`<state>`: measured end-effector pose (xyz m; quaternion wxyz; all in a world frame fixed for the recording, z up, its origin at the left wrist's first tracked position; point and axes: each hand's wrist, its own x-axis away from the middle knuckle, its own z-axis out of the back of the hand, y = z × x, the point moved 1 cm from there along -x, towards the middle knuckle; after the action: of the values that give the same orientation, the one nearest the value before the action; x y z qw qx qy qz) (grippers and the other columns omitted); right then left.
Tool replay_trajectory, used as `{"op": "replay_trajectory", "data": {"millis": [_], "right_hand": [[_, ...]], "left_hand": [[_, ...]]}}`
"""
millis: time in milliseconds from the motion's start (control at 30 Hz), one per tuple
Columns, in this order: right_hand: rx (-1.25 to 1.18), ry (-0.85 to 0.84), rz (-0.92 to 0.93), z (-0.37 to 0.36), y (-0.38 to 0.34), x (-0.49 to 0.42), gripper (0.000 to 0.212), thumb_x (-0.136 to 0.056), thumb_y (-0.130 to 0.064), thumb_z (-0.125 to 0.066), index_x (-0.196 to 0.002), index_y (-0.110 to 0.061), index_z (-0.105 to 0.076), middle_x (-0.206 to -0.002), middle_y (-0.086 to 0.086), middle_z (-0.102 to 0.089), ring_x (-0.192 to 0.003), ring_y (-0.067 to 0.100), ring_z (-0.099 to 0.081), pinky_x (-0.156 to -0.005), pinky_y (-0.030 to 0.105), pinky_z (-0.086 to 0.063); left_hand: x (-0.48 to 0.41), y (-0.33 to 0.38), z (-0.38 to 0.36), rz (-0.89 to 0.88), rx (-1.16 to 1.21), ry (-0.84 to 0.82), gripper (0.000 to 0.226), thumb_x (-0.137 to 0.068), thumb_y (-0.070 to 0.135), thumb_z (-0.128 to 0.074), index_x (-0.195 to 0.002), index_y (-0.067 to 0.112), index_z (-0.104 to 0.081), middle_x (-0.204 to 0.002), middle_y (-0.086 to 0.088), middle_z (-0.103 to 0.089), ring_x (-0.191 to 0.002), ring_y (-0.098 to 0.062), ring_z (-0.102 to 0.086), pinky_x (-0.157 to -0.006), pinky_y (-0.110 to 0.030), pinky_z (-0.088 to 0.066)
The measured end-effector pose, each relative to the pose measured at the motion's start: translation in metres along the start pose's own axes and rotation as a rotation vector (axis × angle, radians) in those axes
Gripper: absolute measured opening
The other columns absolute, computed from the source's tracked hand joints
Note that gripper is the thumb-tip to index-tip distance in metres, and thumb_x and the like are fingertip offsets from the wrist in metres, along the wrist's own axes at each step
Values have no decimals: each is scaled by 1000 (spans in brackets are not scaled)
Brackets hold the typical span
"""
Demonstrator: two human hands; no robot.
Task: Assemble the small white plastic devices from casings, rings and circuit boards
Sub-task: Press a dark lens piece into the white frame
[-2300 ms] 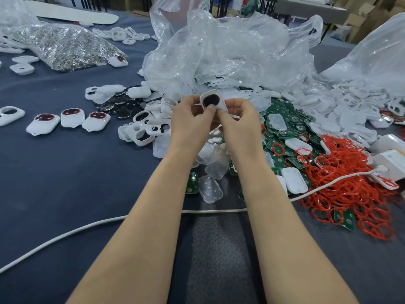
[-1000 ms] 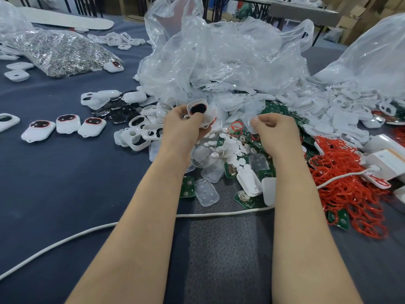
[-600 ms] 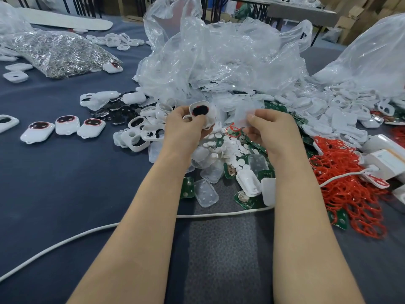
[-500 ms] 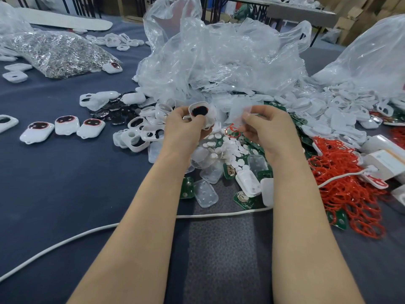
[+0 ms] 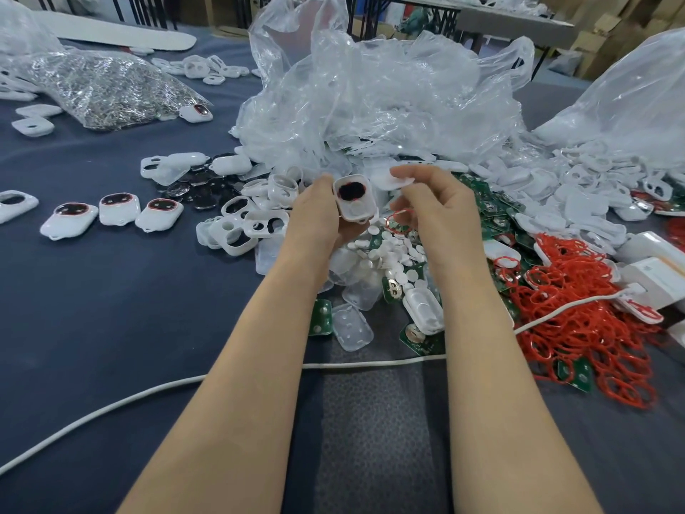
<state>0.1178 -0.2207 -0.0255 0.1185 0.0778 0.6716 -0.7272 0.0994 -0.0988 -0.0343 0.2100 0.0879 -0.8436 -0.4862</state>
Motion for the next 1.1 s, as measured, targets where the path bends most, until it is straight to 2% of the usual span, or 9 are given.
{"op": "replay_trajectory", "data": {"millis": [67, 200, 300, 467, 567, 667, 767, 867, 1100], "right_hand": [[-19, -14, 8, -1, 0, 0, 28, -90, -9, -50, -85, -26, -71, -68, -13, -66, -64, 5, -57, -60, 20, -49], [2, 30, 16, -3, 2, 0, 19, -93, -14, -54, -86, -23, -69, -74, -16, -70, -68, 1, -59, -65, 24, -54], [164, 124, 13, -1, 7, -2, 19, -89, -6, -56, -87, -23, -63, -85, -2, -68, -76, 13, -61, -76, 36, -55], [459, 133, 2, 1, 16, -2, 22, -90, -6, -49, -106, -21, -55, -83, -6, -56, -72, 6, -52, -63, 15, -41], [613, 100, -48, 1, 18, 0, 29, -90, -7, -47, -116, -14, -56, -107, 3, -59, -97, 18, -54, -84, 30, -46], [625, 146, -35, 0, 13, 1, 27, -89, -12, -50, -114, -15, -60, -118, 7, -55, -107, 23, -52, -95, 34, -42], [531, 173, 61, -3, 2, 3, 13, -89, -15, -55, -99, -18, -63, -110, 5, -58, -95, 16, -54, -86, 23, -41], [498, 84, 139, -11, -5, 7, 6, -88, -17, -61, -89, -23, -62, -105, 2, -57, -85, 10, -51, -80, 22, -42], [643, 10, 204, -27, 1, 9, 11, -89, -20, -62, -97, -20, -70, -100, -5, -46, -90, 8, -47, -74, 16, -33]], "left_hand": [[0, 1, 0, 5, -49, -1, 20, -100, 19, -42, -88, 9, -55, -110, -21, -64, -99, -30, -66, -82, -38, -58], [2, -2, 4, -53, -134, -39, 13, -98, 16, -49, -90, 13, -59, -102, -11, -66, -73, -13, -66, -63, -22, -58], [2, -4, 6, -77, -173, -40, 12, -98, 13, -51, -89, 17, -57, -108, -10, -63, -71, -11, -66, -63, -19, -57], [1, -5, 7, -73, -174, -58, 13, -97, 12, -50, -89, 18, -57, -116, -12, -62, -61, -7, -67, -73, -25, -59], [1, -5, 7, -76, -200, -76, 11, -95, 9, -52, -91, 18, -57, -113, -12, -63, -61, -7, -69, -82, -29, -58], [0, -6, 7, -95, -208, -79, 20, -91, 0, -53, -92, 19, -56, -104, -8, -64, -75, -11, -69, -73, -23, -59], [-1, -8, 8, -124, -203, -90, 23, -89, -5, -57, -97, 16, -56, -105, -9, -64, -80, -13, -68, -65, -18, -56], [-1, -9, 8, -162, -192, -105, 25, -89, -6, -57, -106, 12, -54, -104, -12, -67, -85, -17, -69, -70, -20, -57], [-1, -9, 8, -240, -189, -106, 28, -88, -6, -58, -95, 21, -52, -84, -1, -69, -77, -13, -67, -72, -23, -57]]}}
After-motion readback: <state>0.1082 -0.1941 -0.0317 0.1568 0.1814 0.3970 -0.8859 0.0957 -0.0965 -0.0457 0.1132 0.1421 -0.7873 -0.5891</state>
